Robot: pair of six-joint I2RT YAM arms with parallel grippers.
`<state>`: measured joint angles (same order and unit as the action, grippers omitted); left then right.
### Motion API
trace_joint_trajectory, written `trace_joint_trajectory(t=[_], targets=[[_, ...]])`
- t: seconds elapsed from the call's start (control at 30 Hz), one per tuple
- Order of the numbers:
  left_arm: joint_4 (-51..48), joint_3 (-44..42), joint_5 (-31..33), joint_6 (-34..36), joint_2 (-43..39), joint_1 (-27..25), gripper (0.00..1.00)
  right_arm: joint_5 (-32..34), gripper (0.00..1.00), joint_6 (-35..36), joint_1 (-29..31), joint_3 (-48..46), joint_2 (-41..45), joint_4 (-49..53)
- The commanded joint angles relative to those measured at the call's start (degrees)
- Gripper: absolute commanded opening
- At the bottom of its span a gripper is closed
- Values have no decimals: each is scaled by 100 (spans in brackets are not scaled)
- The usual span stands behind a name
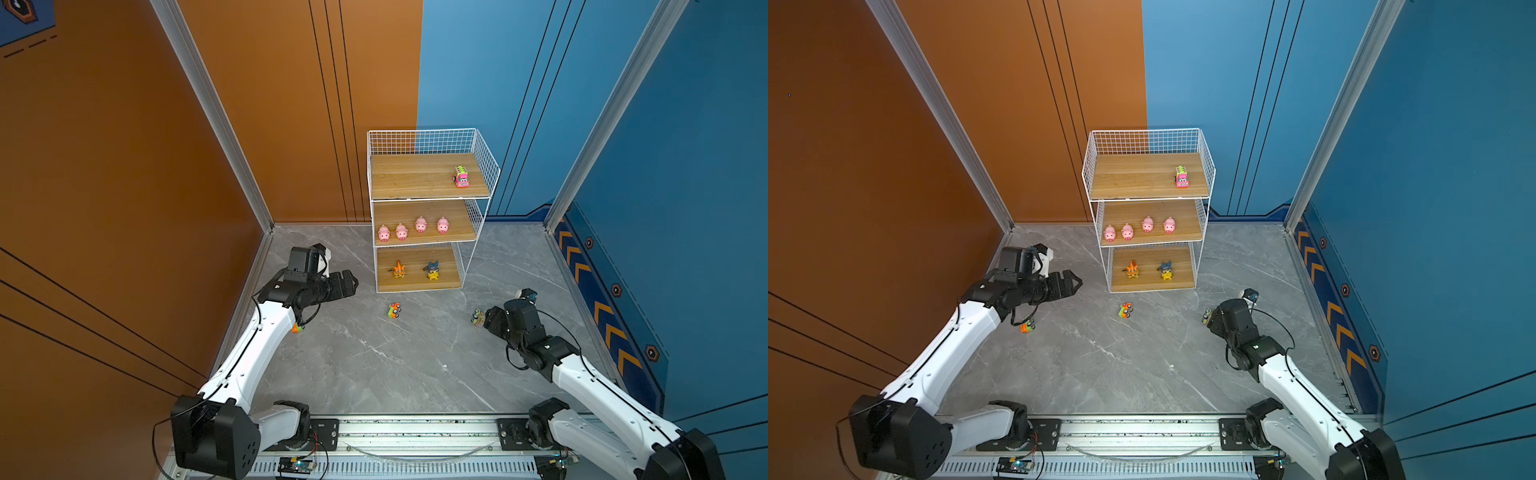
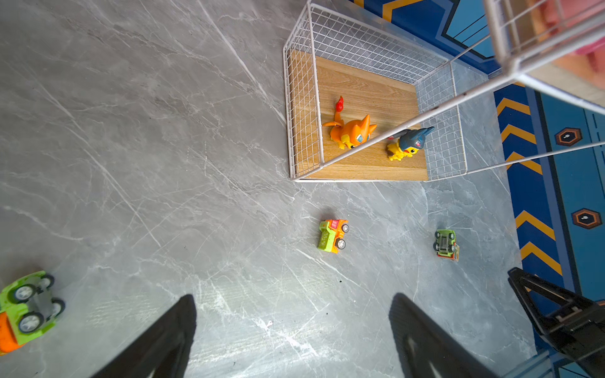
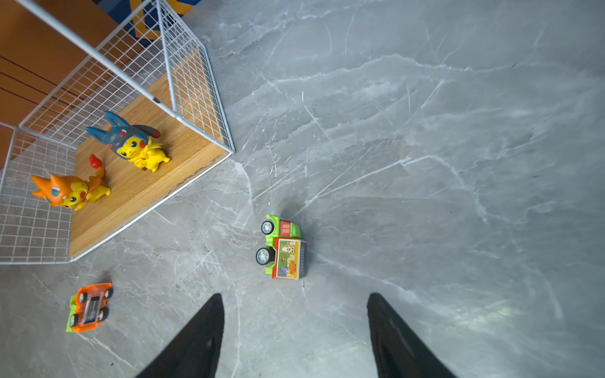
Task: Place and organize the plastic toys onto the shelf
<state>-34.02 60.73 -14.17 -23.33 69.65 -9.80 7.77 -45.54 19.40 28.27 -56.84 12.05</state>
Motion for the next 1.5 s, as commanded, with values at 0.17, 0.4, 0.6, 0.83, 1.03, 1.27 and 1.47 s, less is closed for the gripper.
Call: trace_joint_trajectory(t=[0.17, 0.4, 0.6, 0.83, 1.03, 1.27, 1.47], targets=[[25, -88, -73, 136, -30, -42, 93, -1226, 68, -406, -388, 174, -1328, -1294], [20, -70, -151, 136, -15, -45, 93, -1259, 67, -294, -430, 334, -2043, -1485], [25, -70, -173, 127, -30, -34, 94, -1146, 61, -74, -353, 669, -2628, -1296], [19, -68, -185, 127, -47, -17, 94, -191, 50, 531, 288, 1334, -2889, -274], [19, -70, -199, 121, -75, -10, 94, 503, 42, 979, 795, 1721, -3113, 341], [19, -70, -199, 123, -98, -3, 94, 1015, 42, 1341, 1396, 1985, -3203, 574], [20, -75, -199, 118, -83, 4, 94, 1145, 43, 1661, 1856, 2235, -3211, 623]])
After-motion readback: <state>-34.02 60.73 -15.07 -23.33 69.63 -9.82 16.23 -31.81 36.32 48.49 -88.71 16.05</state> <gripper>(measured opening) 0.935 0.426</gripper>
